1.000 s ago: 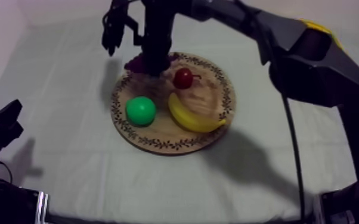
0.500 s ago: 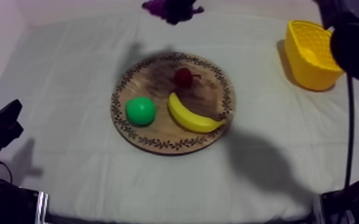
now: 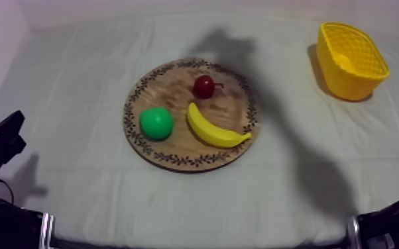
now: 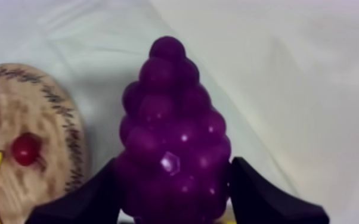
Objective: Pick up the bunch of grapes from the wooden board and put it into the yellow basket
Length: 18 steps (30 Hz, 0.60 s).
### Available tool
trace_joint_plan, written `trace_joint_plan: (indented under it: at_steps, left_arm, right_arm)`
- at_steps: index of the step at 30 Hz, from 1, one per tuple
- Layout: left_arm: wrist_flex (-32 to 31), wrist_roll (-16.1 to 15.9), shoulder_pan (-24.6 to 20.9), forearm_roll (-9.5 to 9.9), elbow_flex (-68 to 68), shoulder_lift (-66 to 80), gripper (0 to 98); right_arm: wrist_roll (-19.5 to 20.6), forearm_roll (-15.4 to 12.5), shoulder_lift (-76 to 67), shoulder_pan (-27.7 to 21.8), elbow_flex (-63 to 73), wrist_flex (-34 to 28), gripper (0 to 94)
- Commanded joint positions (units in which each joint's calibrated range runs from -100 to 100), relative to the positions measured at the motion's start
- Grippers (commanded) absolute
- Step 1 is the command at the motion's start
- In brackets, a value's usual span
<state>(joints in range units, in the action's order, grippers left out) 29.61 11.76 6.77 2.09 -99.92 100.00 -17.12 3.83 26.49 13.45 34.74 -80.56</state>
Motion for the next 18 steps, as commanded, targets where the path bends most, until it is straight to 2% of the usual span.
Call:
trace_joint_plan:
  at_steps: [1, 9, 18]
  left_arm:
    - [0.1, 0.0, 0.0, -0.02, 0.0, 0.0, 0.1]
    - [0.1, 0.0, 0.0, -0.02, 0.0, 0.0, 0.1]
    - [0.1, 0.0, 0.0, -0.02, 0.0, 0.0, 0.1]
  right_arm:
    - [0.5, 0.2, -1.1, -2.3, -1.2, 1.1, 27.0]
    - [2.9, 0.7, -3.8, -7.7, -6.1, 4.7, 27.0]
    - [7.4, 3.1, -5.3, -12.5, -12.0, 9.7, 27.3]
